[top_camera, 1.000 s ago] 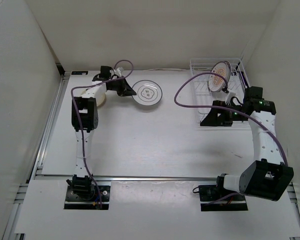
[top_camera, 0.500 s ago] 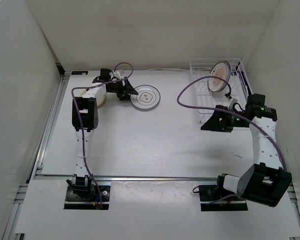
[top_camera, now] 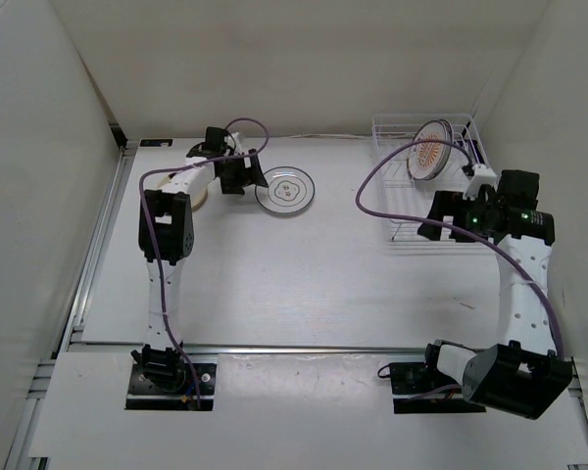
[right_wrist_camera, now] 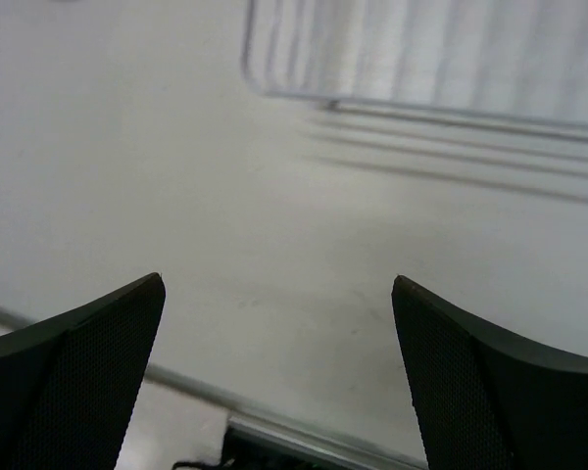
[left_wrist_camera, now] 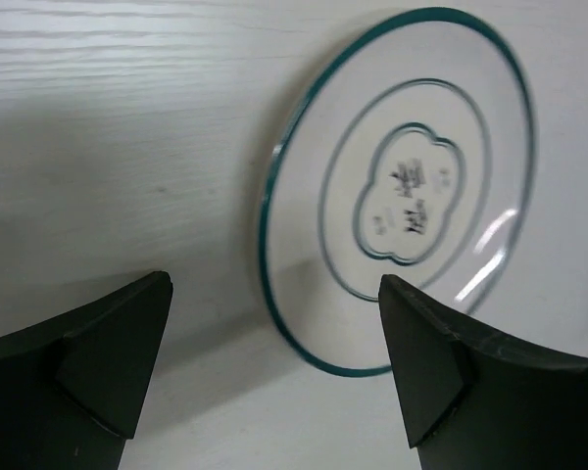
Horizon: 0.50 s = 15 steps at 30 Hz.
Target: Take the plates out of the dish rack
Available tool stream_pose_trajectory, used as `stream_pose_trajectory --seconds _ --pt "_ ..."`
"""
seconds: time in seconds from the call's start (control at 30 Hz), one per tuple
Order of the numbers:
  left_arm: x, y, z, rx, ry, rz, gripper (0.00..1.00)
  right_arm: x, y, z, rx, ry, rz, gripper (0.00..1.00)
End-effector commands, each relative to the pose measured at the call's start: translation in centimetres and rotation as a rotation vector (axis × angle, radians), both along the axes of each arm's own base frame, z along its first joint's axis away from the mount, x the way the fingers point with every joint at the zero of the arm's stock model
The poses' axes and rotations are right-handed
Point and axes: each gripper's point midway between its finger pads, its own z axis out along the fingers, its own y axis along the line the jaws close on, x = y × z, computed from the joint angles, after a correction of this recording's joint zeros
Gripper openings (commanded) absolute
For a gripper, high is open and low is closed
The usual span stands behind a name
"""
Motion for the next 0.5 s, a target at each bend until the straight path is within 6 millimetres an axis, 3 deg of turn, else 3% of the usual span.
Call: stream_pose_trajectory --seconds 0.0,0.1,0.13,0.2,0.23,0.33,0.37,0.4,0.47 --pt "0.0 5.1 1.7 0.324 -0.068 0.140 0.97 4.0 -5.9 4.6 -0.240 -0.192 -0.242 1.00" --pt "-0.4 6.6 4.2 0.402 -0.116 0.204 0.97 6.1 -9.1 6.5 -0.340 -0.258 -0.386 1.00" --pt "-0.4 7.1 6.5 0.415 -0.160 0.220 0.97 7.5 -10.0 7.7 -0.356 -0.296 -0.428 1.00" --pt "-0.7 7.5 8.6 0.446 -0.205 0.240 0.97 8.7 -10.7 8.3 -0.368 -0.298 -0.443 1.00" --pt "-1.1 7.8 10.7 0.450 -0.244 0.244 0.97 10.1 -11.0 8.8 -0.361 -0.297 -0.449 1.00" --pt "-2.5 6.8 13.2 0.417 -0.287 0.195 0.97 12.8 -11.2 8.3 -0.361 -0.298 -0.409 1.00" --pt "-3.3 6.4 15.6 0.385 -0.330 0.176 0.97 13.8 -10.9 9.0 -0.366 -0.324 -0.384 1.00" --pt "-4.2 5.1 16.6 0.332 -0.353 0.097 0.97 15.0 -11.6 7.8 -0.399 -0.294 -0.371 1.00" --pt "-6.6 3.7 19.0 0.261 -0.402 -0.005 0.97 16.9 -11.1 8.7 -0.425 -0.325 -0.348 0.99"
